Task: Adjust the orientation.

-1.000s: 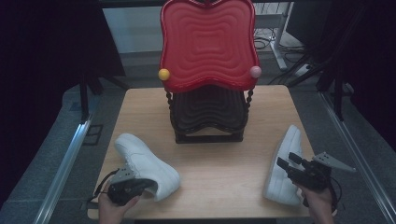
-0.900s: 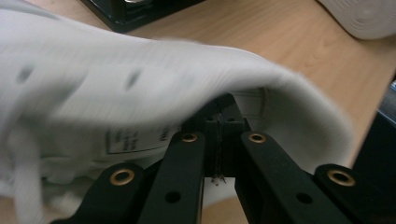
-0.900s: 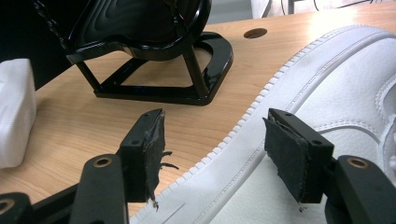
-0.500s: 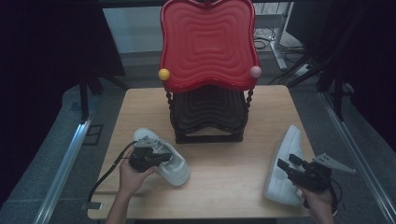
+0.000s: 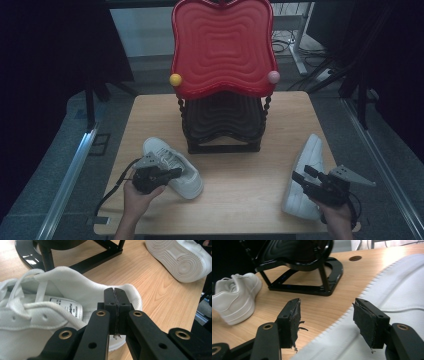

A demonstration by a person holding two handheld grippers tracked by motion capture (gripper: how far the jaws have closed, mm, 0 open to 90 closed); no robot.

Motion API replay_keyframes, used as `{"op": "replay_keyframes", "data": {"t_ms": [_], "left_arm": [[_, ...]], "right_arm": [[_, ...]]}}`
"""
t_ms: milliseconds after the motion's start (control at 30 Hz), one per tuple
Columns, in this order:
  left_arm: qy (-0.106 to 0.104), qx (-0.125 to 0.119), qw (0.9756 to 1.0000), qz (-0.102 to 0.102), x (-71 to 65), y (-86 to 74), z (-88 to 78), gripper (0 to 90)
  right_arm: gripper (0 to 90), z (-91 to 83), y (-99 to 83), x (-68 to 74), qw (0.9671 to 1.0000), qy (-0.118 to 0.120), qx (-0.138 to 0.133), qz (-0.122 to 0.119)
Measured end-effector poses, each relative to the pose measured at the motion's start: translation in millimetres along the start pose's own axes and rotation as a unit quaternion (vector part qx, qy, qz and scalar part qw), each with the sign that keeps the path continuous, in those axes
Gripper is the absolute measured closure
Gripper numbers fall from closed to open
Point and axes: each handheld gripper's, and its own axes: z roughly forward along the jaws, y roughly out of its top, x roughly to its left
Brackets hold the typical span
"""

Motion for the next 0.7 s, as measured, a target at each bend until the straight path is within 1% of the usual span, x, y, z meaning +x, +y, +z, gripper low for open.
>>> {"op": "replay_keyframes", "data": {"t_ms": [33, 67, 100, 133, 167, 200, 233, 267, 300, 333, 400, 433, 467, 500, 533, 600, 633, 667, 700], "left_arm": [[0.003, -0.006, 1.0000, -0.002, -1.5, -0.8, -2.1, 89.3], [0.003, -0.021, 0.9998, -0.001, -4.5, -2.1, -6.6, 81.2], [0.004, -0.027, 0.9996, 0.001, -5.8, -2.9, -8.5, 74.2], [0.007, -0.029, 0.9995, 0.004, -6.7, -3.6, -9.7, 67.4], [0.007, -0.029, 0.9995, 0.004, -6.7, -3.6, -9.7, 60.8], [0.010, -0.025, 0.9996, 0.013, -6.7, -4.6, -11.3, 56.2], [0.010, -0.025, 0.9996, 0.013, -6.7, -4.6, -11.3, 51.9], [0.014, -0.024, 0.9995, 0.017, -6.7, -5.2, -12.6, 51.9], [0.018, -0.026, 0.9993, 0.018, -7.0, -5.8, -14.4, 48.7], [0.018, -0.029, 0.9993, 0.017, -7.4, -6.2, -16.4, 46.1], [0.009, -0.039, 0.9991, 0.014, -8.6, -6.3, -20.9, 42.6], [0.004, -0.045, 0.9989, 0.011, -9.3, -6.3, -23.2, 41.4], [-0.007, -0.055, 0.9984, 0.007, -10.1, -6.1, -27.7, 39.1], [-0.007, -0.055, 0.9984, 0.007, -10.1, -6.1, -27.7, 38.7], [-0.012, -0.063, 0.9979, 0.004, -10.9, -6.3, -31.4, 38.3], [-0.010, -0.065, 0.9978, 0.003, -11.4, -6.5, -33.2, 37.8], [-0.009, -0.068, 0.9977, 0.002, -11.7, -6.9, -34.6, 37.8], [-0.008, -0.071, 0.9974, 0.002, -12.1, -7.2, -36.2, 37.8], [-0.009, -0.076, 0.9970, 0.002, -12.6, -7.5, -37.9, 37.8]], "right_arm": [[40.8, 1.1, 0.2, 3.1, 1.0000, 0.005, 0.001, -0.003], [46.8, 3.9, 0.8, 10.9, 0.9996, 0.021, 0.001, -0.016], [51.0, 5.5, 1.5, 15.6, 0.9993, 0.030, 0.002, -0.024], [57.6, 7.5, 2.4, 20.5, 0.9988, 0.039, 0.004, -0.031], [57.6, 7.5, 2.4, 20.5, 0.9988, 0.039, 0.004, -0.031], [67.8, 13.1, 4.3, 30.8, 0.9971, 0.063, 0.010, -0.041], [72.7, 16.5, 5.0, 36.8, 0.9962, 0.069, 0.014, -0.050], [72.7, 16.5, 5.0, 36.8, 0.9962, 0.069, 0.014, -0.050], [76.4, 20.3, 5.6, 42.9, 0.9951, 0.075, 0.019, -0.061], [79.7, 24.6, 6.0, 48.9, 0.9938, 0.081, 0.025, -0.073], [85.1, 34.3, 6.1, 61.3, 0.9911, 0.092, 0.037, -0.089], [87.0, 39.9, 6.0, 67.3, 0.9897, 0.098, 0.042, -0.095], [89.0, 53.2, 5.7, 80.6, 0.9863, 0.113, 0.054, -0.107], [89.2, 60.8, 5.4, 88.2, 0.9843, 0.120, 0.063, -0.113], [89.3, 69.6, 4.9, 95.9, 0.9820, 0.129, 0.067, -0.120], [89.3, 89.5, 3.7, 111.6, 0.9775, 0.147, 0.081, -0.128], [89.3, 89.5, 3.7, 111.6, 0.9775, 0.147, 0.081, -0.128], [89.3, 112.6, 1.4, 126.0, 0.9733, 0.163, 0.093, -0.133], [89.3, 124.2, 0.3, 132.2, 0.9709, 0.171, 0.100, -0.134]]}}
